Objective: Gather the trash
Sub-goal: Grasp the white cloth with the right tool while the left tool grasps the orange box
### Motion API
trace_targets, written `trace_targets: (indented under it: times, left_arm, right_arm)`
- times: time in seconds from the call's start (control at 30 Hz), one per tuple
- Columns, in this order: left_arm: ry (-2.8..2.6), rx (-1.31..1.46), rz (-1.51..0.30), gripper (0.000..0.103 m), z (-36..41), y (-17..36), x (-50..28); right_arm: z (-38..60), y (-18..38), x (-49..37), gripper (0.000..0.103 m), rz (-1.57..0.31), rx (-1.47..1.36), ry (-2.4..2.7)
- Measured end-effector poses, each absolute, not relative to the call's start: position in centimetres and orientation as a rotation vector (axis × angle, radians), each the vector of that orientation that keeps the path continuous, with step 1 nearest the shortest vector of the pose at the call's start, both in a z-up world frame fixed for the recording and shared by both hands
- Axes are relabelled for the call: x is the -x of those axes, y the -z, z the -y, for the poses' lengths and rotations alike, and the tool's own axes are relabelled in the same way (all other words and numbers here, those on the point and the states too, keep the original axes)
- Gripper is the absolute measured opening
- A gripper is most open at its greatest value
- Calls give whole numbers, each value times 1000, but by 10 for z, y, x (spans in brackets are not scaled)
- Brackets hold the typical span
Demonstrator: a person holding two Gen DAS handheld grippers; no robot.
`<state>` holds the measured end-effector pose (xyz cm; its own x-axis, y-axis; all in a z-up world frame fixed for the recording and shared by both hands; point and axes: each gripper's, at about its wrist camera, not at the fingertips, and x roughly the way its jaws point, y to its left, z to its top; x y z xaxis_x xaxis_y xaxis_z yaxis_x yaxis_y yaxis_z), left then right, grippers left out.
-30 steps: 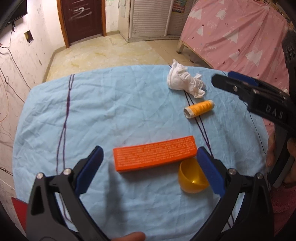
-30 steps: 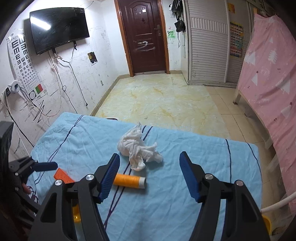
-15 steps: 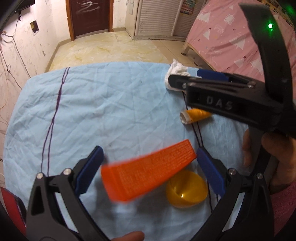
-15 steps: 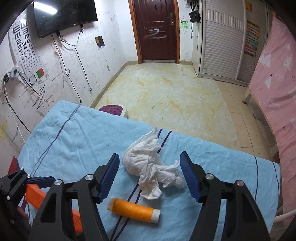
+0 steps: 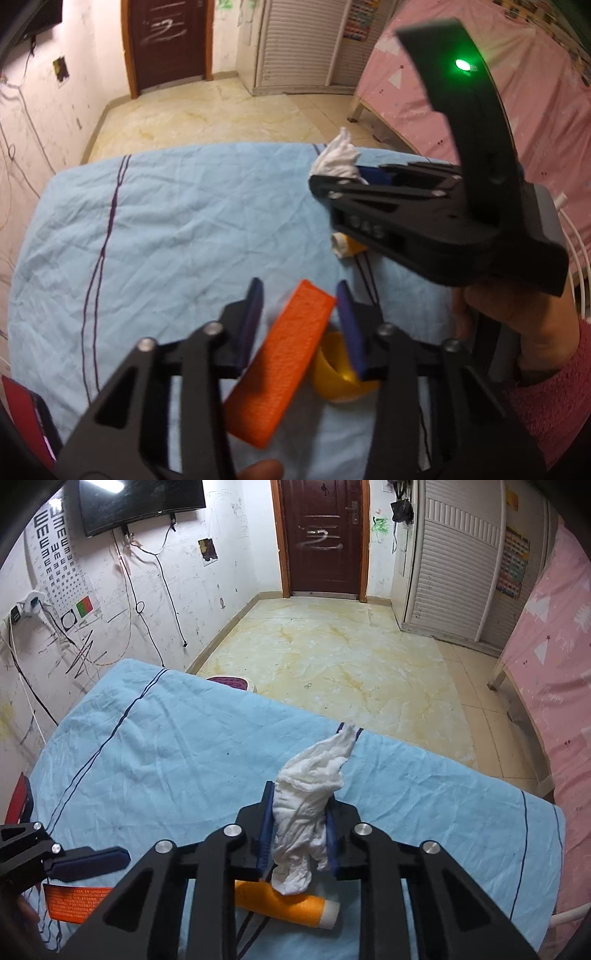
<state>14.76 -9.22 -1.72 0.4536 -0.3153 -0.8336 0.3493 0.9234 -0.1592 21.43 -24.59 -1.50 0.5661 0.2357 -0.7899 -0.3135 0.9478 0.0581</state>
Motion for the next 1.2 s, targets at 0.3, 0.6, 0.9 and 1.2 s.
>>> trace_targets:
  times: [0.3,0.6,0.9,1.2]
  left_arm:
    - [422,-51,-999,21,90,15,-141]
    - [430,-36,-1019,17,73,9,-149]
    - [399,-74,-1023,75,77,14,-142]
    - [382,-148,-1052,27,94,24,-138]
  right_arm:
    - [270,-14,-199,15,-825,12,-300]
    - [293,-22,-190,15,-811,-43,-280]
    - [300,-23,-184,15,-807,-51,-266]
    - [309,-28,-175,16,-790,-57,-255]
